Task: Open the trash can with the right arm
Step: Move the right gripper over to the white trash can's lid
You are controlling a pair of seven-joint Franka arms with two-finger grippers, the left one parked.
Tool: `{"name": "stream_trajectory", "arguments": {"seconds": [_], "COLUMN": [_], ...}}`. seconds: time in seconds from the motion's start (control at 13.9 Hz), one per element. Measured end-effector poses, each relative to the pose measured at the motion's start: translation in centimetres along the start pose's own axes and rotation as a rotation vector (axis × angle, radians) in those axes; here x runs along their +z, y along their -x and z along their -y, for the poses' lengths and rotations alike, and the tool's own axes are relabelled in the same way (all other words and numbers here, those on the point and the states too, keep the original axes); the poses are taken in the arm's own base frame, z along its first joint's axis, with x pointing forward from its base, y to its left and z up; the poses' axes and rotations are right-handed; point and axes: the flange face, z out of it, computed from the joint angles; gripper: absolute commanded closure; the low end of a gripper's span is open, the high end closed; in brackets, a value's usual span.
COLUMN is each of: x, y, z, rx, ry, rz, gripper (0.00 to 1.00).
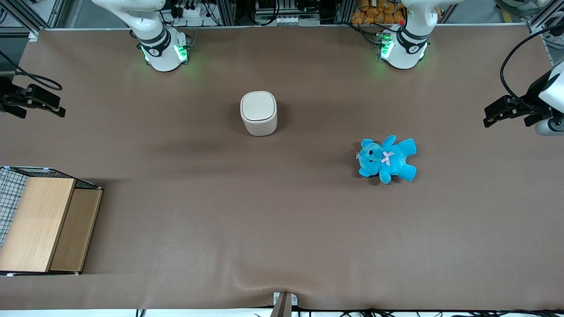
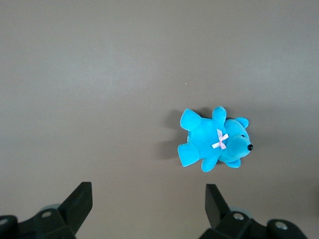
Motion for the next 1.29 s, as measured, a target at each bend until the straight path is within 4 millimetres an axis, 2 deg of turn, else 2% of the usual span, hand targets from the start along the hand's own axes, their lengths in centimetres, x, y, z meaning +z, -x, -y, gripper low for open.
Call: {"name": "stream_trajectory", "arguments": {"seconds": [0.29, 0.58, 0.86, 1.01, 1.29], "x": [0.9, 1.2, 3.1, 4.4, 6.9], "y": [-0.1, 0.0, 0.1, 0.3, 1.3], "z": [1.5, 5.5, 8.7, 10.9, 17.0], "rx": [-0.015, 0.013, 0.05, 0.07, 0.057], "ry": [-0.001, 0.004, -0.034, -0.042, -0.014], "rz": [0.039, 0.051, 0.105, 0.137, 0.183], "gripper": [0.0, 0.0, 0.0, 0.0, 0.03]}}
